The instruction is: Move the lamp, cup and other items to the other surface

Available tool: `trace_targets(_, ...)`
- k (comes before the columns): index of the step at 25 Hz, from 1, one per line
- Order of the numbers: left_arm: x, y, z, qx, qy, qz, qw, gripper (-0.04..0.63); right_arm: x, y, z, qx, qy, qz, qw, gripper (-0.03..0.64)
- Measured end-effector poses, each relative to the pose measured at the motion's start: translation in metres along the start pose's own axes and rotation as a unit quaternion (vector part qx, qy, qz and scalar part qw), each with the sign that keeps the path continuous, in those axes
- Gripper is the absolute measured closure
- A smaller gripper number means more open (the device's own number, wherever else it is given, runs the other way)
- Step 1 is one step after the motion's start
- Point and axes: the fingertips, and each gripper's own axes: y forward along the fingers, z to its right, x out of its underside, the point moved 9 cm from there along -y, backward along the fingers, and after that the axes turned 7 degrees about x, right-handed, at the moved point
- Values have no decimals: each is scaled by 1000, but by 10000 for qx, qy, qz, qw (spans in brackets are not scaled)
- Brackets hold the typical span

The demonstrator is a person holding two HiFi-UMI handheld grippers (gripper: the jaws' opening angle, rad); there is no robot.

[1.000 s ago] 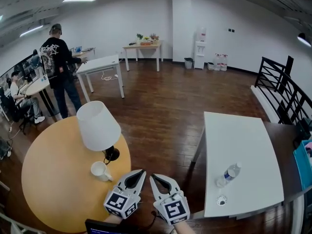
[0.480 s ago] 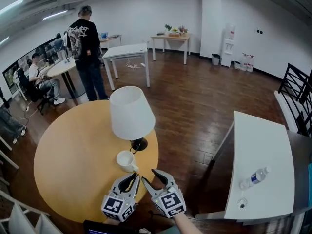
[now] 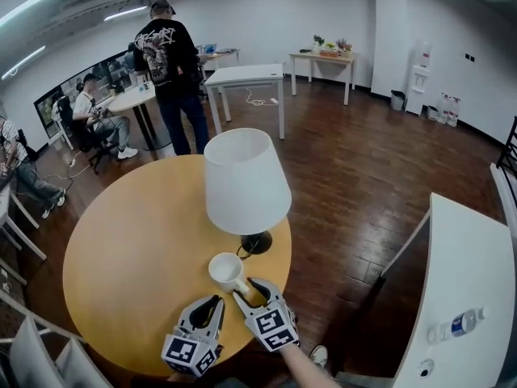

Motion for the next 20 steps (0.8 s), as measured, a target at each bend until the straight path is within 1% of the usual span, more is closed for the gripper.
trace_targets(1, 2, -2, -1, -29, 7, -23, 10000, 551, 2, 2, -1, -20, -24, 16, 10000, 471)
trace_targets(2, 4, -3, -3, -63, 1, -38, 10000, 551, 3, 3, -3, -24, -36, 39, 10000, 536)
trace_targets(3, 5, -4, -5, -93, -7, -45, 9999, 551, 4, 3, -3, -17, -22, 56, 10000, 572)
trace_targets(7, 5, -5, -7, -93, -22, -71, 9999, 551, 2, -1, -2, -26, 62, 149, 9999, 578)
trace_targets(12, 9, 0, -5, 79, 5, -149, 9999, 551, -1, -8, -4, 71, 118, 542, 9984, 583)
trace_targets(20, 6, 4, -6, 325, 50, -209, 9992, 551, -14, -20, -9, 329, 400, 718, 9961, 583)
